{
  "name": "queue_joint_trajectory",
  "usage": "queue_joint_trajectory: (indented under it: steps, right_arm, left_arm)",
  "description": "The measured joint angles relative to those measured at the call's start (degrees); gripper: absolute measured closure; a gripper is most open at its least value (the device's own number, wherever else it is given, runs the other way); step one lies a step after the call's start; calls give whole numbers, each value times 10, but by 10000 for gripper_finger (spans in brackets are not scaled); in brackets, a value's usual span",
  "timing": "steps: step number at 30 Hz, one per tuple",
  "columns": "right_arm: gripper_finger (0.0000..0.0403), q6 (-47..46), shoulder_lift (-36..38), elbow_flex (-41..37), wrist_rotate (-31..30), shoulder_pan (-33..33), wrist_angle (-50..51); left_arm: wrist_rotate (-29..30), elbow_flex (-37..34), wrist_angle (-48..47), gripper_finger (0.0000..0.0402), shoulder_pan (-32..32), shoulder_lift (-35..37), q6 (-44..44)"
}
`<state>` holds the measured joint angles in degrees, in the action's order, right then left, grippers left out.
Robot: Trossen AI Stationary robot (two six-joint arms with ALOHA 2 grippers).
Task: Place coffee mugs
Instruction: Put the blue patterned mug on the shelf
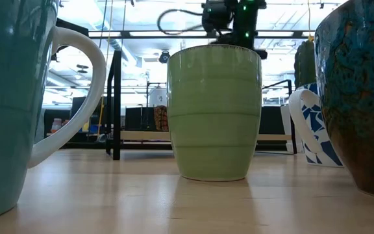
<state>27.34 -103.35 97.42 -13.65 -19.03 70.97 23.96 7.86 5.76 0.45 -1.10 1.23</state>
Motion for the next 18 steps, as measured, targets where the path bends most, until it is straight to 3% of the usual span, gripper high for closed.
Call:
queue_joint_trajectory:
  steps: [5, 18]
  right_arm:
    - [299, -127, 0, 0, 131, 46, 16]
    - [230, -489, 0, -21, 225, 164, 109]
  left_arm:
    - [0, 0, 0, 333, 0, 0, -2]
    - [0, 0, -2, 333, 0, 0, -2]
